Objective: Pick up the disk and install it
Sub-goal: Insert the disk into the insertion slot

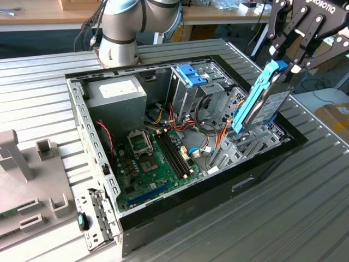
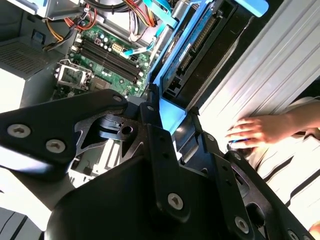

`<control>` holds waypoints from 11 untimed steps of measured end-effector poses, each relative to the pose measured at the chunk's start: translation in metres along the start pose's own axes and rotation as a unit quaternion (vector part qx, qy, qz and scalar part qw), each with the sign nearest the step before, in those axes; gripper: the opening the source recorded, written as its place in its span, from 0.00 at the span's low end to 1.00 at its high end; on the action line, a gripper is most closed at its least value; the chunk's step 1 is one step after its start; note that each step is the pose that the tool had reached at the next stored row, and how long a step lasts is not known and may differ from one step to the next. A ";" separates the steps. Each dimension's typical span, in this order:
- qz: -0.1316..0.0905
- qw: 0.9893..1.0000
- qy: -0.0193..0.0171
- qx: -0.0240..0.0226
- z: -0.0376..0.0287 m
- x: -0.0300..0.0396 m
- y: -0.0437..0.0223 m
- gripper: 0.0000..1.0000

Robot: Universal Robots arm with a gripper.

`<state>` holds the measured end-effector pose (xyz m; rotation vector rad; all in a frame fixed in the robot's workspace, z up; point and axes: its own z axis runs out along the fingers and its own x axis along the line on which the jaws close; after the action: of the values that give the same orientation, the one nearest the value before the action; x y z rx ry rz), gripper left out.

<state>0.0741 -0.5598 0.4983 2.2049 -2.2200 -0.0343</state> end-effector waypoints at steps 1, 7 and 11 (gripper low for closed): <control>0.000 1.000 0.000 0.000 -0.0027 0.0000 0.0001 0.36; 0.000 1.000 0.000 0.000 -0.0293 -0.0002 0.0008 0.36; 0.000 1.000 0.000 0.001 -0.0283 0.0057 0.0013 0.36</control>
<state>0.0735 -0.5657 0.5266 2.2061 -2.2211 -0.0338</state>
